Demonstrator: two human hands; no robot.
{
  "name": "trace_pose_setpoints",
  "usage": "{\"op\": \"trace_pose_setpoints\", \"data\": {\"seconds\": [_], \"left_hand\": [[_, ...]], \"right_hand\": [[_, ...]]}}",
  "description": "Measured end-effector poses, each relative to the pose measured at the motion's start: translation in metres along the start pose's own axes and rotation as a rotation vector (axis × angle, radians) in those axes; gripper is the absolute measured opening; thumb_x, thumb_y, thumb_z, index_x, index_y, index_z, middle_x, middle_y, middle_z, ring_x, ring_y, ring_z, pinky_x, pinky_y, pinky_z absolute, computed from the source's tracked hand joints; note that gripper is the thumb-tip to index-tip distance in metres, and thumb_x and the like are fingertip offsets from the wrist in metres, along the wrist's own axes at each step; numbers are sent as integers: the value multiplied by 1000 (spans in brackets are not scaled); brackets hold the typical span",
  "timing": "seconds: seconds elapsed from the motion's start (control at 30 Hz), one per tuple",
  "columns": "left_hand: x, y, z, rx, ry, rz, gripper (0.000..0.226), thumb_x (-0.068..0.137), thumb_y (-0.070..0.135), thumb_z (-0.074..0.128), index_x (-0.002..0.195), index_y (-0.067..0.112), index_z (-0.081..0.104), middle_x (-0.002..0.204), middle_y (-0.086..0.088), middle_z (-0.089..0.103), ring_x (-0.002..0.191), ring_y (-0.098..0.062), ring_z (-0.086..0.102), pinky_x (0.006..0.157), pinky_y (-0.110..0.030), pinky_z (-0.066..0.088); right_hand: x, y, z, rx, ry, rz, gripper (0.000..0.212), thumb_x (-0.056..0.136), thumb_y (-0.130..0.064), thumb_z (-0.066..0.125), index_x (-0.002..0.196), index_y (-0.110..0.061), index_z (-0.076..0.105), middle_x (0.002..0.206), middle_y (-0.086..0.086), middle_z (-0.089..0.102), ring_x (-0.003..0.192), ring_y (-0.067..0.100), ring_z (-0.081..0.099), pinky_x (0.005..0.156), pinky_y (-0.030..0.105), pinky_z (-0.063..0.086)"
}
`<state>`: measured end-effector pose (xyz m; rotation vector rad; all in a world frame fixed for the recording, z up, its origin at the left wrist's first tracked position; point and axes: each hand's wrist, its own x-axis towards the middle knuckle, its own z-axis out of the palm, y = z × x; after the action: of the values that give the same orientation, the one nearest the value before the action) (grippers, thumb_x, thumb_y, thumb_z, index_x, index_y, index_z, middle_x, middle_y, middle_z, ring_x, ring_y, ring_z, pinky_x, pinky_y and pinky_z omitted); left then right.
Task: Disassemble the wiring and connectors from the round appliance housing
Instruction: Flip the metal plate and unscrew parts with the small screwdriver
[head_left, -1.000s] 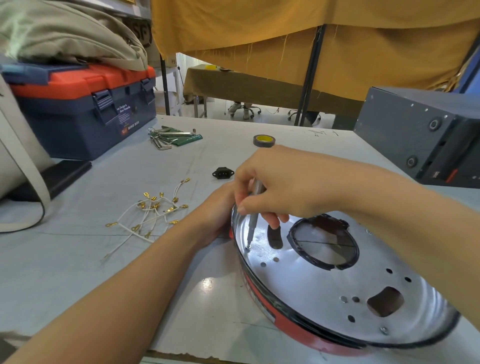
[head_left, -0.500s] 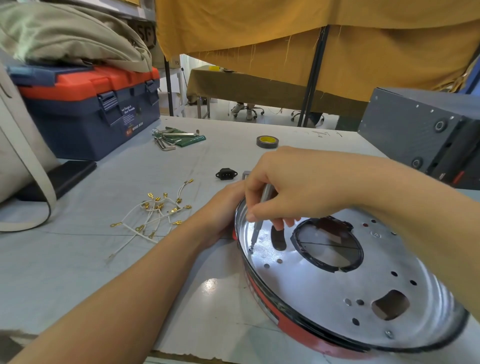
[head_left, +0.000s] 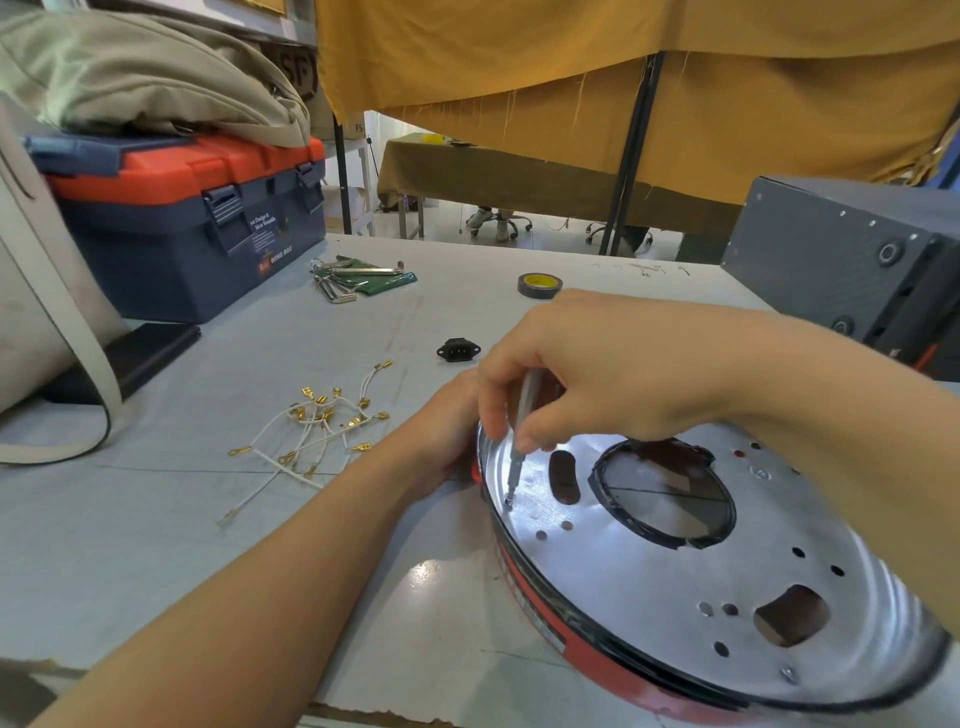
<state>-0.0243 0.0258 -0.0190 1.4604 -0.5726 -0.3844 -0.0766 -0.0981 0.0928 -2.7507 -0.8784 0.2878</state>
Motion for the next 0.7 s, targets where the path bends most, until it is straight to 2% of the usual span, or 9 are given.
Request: {"op": "trace_pose_setpoints", "data": {"seconds": [0.1, 0.2, 0.27, 0.37, 0.43, 0.53, 0.6, 0.7], "left_hand": [[2, 0, -2, 19, 8, -23, 48, 86, 4, 38, 58, 22, 72, 61, 3, 69, 60, -5, 66, 52, -16, 50], [3, 0, -1, 43, 0, -39, 55, 90, 0, 32, 55, 20, 72, 60, 1, 69, 59, -6, 66, 51, -15, 49], [2, 1, 0, 28, 34, -39, 58, 92, 5, 33, 52, 25, 70, 55, 5, 66, 53, -1, 62, 47, -12, 46], [2, 0, -1, 54, 66, -18, 47, 93, 7, 39, 60, 22, 69, 61, 6, 69, 59, 0, 64, 53, -14, 50], [2, -1, -2, 61, 79, -20, 36, 90, 9, 42, 65, 16, 65, 64, 3, 70, 64, -5, 66, 60, -18, 53], [3, -3, -3, 99, 94, -18, 33, 81, 18, 44, 57, 15, 66, 64, -4, 68, 69, -17, 63, 67, -30, 48], [3, -4, -3, 135, 85, -7, 32, 72, 23, 43, 55, 17, 69, 63, -2, 68, 70, -18, 63, 70, -34, 48], [3, -4, -3, 92, 24, 12, 37, 78, 16, 41, 59, 21, 72, 62, 1, 69, 64, -11, 66, 64, -25, 54]], "right_hand": [[0, 2, -1, -36, -7, 2, 9, 83, -17, 71, 85, -25, 71, 75, -7, 72, 68, 2, 65, 56, 8, 44], [-1, 2, -1, -39, -16, 36, 4, 84, -22, 69, 80, -22, 69, 65, -5, 71, 60, 5, 67, 53, 11, 47], [0, 3, 0, -62, -7, 72, 19, 87, -35, 65, 77, -18, 67, 56, -3, 69, 50, 5, 64, 49, 13, 48], [2, 4, 4, -50, 45, 99, 34, 91, -42, 58, 76, -12, 66, 47, -1, 65, 39, 5, 58, 41, 8, 41], [3, 4, 7, -12, 73, 84, 30, 92, -38, 59, 76, -13, 67, 46, -1, 64, 37, 4, 56, 43, 7, 40], [3, 4, 10, 33, 79, 28, 15, 91, -29, 61, 84, -17, 67, 49, -4, 66, 42, 3, 59, 54, 9, 46], [3, 5, 9, 52, 73, -4, 6, 90, -25, 64, 89, -19, 67, 53, -4, 67, 48, 3, 62, 54, 8, 45], [1, 8, 3, 90, 13, -4, 4, 87, -20, 69, 91, -20, 69, 65, -3, 70, 57, 4, 65, 57, 12, 50]]}}
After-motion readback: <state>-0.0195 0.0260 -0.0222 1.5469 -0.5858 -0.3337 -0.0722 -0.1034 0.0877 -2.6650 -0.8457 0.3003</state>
